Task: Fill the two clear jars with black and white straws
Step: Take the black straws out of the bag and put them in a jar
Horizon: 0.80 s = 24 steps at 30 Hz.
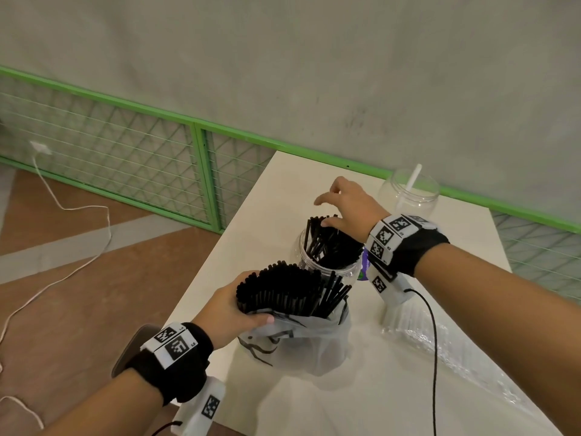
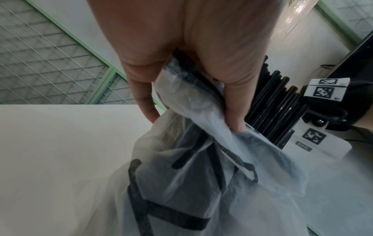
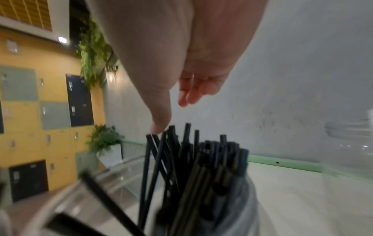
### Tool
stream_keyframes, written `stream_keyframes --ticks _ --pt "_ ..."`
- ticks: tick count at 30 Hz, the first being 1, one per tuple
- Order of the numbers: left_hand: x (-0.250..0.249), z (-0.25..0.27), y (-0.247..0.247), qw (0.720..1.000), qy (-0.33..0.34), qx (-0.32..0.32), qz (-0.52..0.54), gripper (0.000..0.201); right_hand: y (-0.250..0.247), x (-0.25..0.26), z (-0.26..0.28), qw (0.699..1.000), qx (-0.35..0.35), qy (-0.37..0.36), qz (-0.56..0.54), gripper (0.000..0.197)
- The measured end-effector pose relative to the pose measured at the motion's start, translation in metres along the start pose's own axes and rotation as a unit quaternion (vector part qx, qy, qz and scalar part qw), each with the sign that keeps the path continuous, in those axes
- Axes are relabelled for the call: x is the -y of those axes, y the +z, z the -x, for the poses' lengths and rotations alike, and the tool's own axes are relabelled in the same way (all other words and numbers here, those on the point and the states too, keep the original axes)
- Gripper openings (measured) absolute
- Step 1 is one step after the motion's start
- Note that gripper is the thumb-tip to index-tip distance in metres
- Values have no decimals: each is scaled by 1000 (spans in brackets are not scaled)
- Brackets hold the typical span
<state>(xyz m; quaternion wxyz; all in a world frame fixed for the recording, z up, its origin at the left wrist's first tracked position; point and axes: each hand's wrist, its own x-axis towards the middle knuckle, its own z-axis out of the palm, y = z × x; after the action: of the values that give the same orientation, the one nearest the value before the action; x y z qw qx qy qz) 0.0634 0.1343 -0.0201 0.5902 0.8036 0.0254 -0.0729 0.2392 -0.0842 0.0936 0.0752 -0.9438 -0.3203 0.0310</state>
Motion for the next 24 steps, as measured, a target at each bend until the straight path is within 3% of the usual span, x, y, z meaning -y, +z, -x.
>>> stream_keyframes --ticks 3,5,9,11,13,15,16,20,22,24 --pt "0 0 1 1000 -5 -6 -2 61 -13 8 32 995 -64 4 -78 28" --pt "1 0 2 1000 -8 -8 -6 59 -15 11 64 986 -57 47 -152 50" --pt "0 0 4 1000 -13 -2 -13 54 21 10 122 962 107 143 -208 71" --pt "1 -1 5 1000 -16 -1 -17 55 48 9 130 954 132 154 -220 73" --pt "1 -1 5 1000 -18 -5 -18 56 71 11 130 950 87 142 -263 63" --pt "2 0 4 1000 -22 -6 -21 58 84 21 129 947 30 112 -299 33" --pt "3 0 5 999 -24 -7 -23 59 89 27 129 946 3 92 -310 33" --pt "3 2 8 999 -20 -13 -31 58 109 47 125 946 -82 70 -305 68" --pt "2 3 10 999 -17 -14 -29 59 113 57 122 945 -105 91 -297 68" --pt "2 3 11 999 -19 -16 -26 59 110 64 120 932 -125 116 -321 55"
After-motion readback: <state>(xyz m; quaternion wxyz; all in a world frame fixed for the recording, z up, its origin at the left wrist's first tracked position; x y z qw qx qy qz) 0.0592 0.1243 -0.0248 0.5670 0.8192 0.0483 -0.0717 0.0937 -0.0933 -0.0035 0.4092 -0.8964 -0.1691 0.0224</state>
